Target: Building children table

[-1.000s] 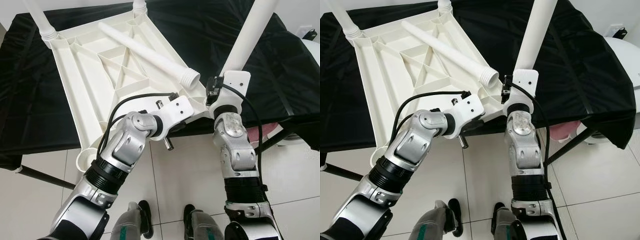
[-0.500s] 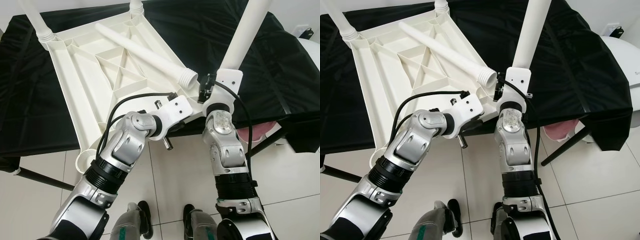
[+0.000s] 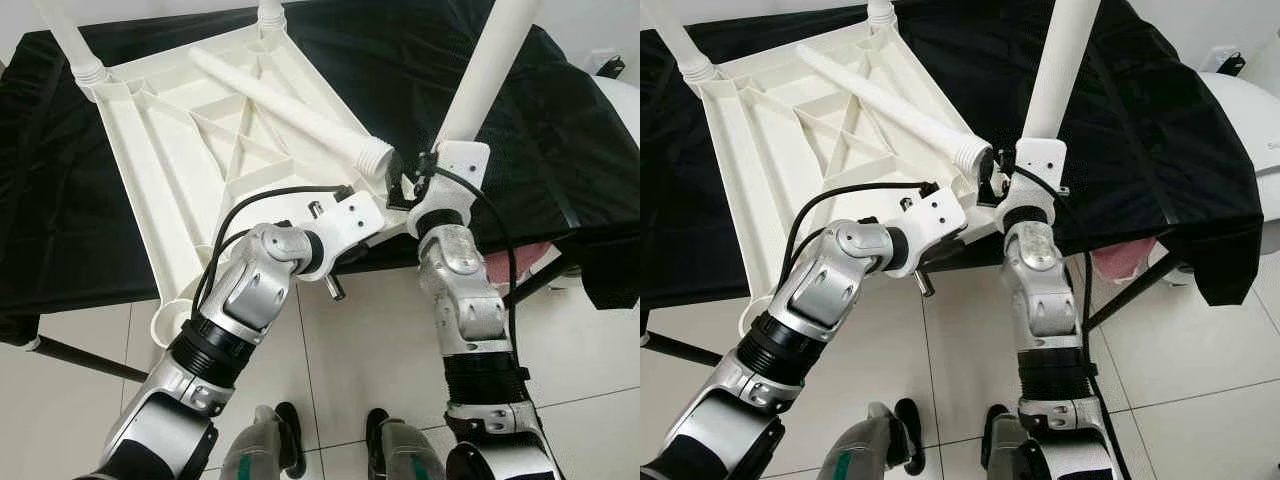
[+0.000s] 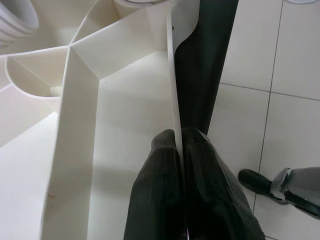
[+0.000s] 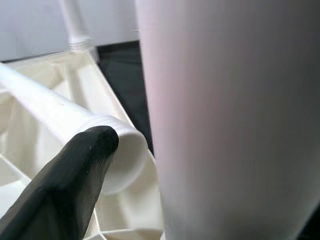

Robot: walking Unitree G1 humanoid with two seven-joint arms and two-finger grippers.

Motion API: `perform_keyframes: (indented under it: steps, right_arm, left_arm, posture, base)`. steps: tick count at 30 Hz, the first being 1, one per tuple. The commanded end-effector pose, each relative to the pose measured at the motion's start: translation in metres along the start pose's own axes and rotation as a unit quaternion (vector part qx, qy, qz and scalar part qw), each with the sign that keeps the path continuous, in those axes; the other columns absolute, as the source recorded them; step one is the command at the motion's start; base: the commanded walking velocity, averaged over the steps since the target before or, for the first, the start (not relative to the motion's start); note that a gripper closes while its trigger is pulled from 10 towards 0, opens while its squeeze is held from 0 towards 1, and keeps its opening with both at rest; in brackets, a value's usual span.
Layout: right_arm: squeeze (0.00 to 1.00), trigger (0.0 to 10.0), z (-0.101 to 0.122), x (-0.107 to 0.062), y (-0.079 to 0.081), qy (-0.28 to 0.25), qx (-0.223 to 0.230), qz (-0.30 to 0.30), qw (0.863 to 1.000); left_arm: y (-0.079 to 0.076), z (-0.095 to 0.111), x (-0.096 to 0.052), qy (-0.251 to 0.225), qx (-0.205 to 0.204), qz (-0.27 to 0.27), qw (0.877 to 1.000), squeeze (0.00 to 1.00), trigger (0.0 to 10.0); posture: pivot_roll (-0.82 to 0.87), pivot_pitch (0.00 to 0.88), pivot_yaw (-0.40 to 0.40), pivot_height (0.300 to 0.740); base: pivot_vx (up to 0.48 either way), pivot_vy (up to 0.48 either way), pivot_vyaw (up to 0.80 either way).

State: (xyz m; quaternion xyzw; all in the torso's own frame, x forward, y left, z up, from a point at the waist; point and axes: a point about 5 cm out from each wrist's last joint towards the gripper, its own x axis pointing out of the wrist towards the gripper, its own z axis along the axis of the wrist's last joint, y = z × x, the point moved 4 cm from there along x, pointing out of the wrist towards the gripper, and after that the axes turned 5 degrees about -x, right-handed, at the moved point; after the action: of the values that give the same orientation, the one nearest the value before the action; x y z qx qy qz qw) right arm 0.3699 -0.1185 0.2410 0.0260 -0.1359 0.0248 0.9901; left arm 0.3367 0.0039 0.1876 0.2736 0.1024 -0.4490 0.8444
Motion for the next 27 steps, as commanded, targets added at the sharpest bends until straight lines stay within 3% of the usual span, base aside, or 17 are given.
perform_keyframes:
  steps: [1,8,16,21,27]
  right_arm:
    - [0.00,10.0,0.009,0.000,0.001,-0.019,0.012,0.043,0.999]
    - [0.00,10.0,0.018,0.006,-0.021,-0.019,-0.001,0.129,0.991]
    - [0.00,10.0,0.010,0.002,-0.022,0.012,-0.002,0.225,0.974]
    - [0.00,10.0,0.000,-0.009,-0.021,0.045,-0.011,0.306,0.951]
    - [0.00,10.0,-0.009,-0.013,-0.030,0.067,-0.037,0.342,0.936]
  left_arm:
    - [-0.003,0.003,0.003,-0.007,0.022,0.031,0.999,0.00,10.0]
    - [-0.005,-0.001,0.005,-0.002,0.022,0.026,0.999,0.00,10.0]
    - [-0.005,0.000,0.006,-0.004,0.022,0.025,0.999,0.00,10.0]
    - [-0.004,0.002,0.006,-0.006,0.023,0.028,0.999,0.00,10.0]
    - [-0.003,0.001,0.005,-0.006,0.023,0.030,0.999,0.00,10.0]
  posture:
    - [-0.14,0.209,0.049,0.740]
    - [-0.15,0.205,0.050,0.740]
    - [-0.15,0.202,0.050,0.740]
    - [-0.15,0.198,0.049,0.740]
    - [-0.15,0.194,0.052,0.740]
  base:
    - [0.000,0.000,0.00]
    - [0.000,0.000,0.00]
    - [0.000,0.000,0.00]
    - [0.000,0.000,0.00]
    - [0.000,0.000,0.00]
